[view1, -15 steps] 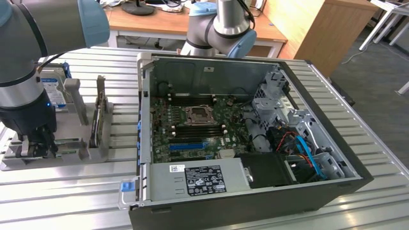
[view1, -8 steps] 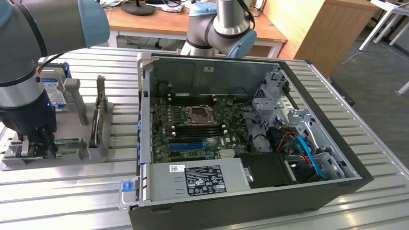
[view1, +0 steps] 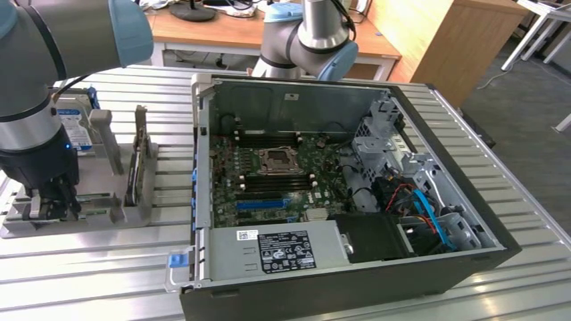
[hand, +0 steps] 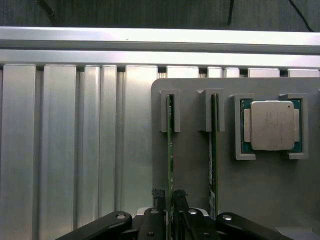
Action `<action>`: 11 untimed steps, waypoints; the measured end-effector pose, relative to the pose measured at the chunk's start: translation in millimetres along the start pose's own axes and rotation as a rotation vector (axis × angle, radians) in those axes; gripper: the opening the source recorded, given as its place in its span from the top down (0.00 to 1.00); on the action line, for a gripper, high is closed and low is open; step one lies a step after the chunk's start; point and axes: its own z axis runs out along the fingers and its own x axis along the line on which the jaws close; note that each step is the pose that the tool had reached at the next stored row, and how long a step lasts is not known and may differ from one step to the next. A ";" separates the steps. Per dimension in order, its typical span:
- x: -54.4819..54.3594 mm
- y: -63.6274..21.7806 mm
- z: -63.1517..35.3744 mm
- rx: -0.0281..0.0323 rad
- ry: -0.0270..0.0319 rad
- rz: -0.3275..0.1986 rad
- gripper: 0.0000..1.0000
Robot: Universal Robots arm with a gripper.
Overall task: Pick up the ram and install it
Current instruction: 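Pick up the ram and move it above insertion slot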
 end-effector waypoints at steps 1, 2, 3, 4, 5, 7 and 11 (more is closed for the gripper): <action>0.0 0.0 0.0 0.0000 -0.0001 0.000 0.79; 0.0 0.0 0.0 0.0000 0.0000 0.000 0.79; 0.0 0.0 0.0 0.0000 0.0000 0.000 0.79; 0.0 0.0 0.0 0.0000 -0.0001 0.000 0.79; 0.0 0.0 0.0 0.0000 -0.0001 0.000 0.79; 0.0 0.0 0.0 0.0000 -0.0001 0.000 0.79; 0.0 0.0 0.0 0.0000 -0.0001 0.000 0.80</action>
